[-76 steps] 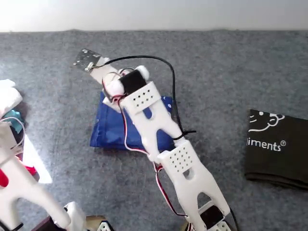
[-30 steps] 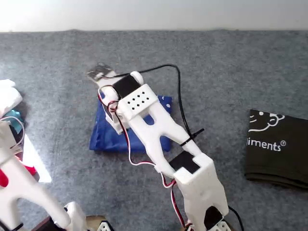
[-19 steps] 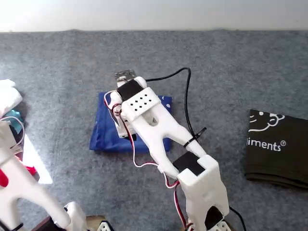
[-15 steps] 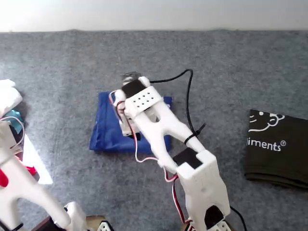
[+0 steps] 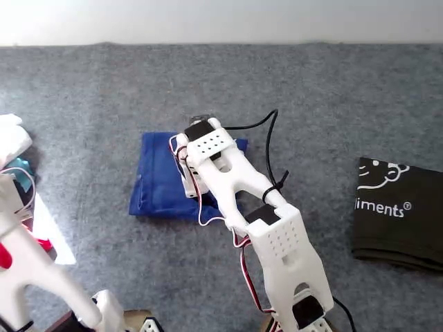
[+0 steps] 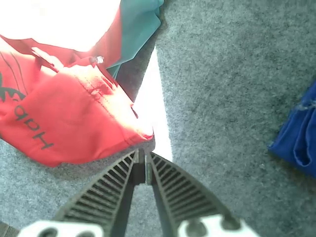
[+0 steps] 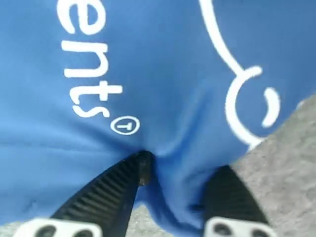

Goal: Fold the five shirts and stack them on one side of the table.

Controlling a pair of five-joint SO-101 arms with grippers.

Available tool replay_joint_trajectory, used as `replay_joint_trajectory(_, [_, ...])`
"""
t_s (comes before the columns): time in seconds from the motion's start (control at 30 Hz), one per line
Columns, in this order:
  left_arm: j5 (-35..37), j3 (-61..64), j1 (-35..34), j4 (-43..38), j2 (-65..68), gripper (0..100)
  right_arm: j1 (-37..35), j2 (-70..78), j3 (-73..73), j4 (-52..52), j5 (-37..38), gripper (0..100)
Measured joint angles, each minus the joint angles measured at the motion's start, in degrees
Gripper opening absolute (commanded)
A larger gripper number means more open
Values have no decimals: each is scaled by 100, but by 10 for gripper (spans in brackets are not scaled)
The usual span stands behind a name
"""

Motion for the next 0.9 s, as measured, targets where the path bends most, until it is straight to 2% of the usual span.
replay_joint_trajectory(0.07, [0, 0, 0, 0, 0, 15, 9, 0, 0, 9, 229, 22])
replay_joint_trajectory(0.37, [0, 0, 0, 0, 0, 15, 185, -193, 97, 756, 1424, 9])
replay_joint_trajectory(0.53, [0, 0, 0, 0, 0, 15, 765, -695, 677, 809, 2479, 9])
replay_joint_trajectory(0.7, [0, 0, 0, 0, 0, 15, 1820, -1222, 958, 809, 4457, 9])
replay_joint_trajectory(0.9, [0, 0, 18, 0, 0, 15, 2998, -1345, 703, 413, 7974, 9])
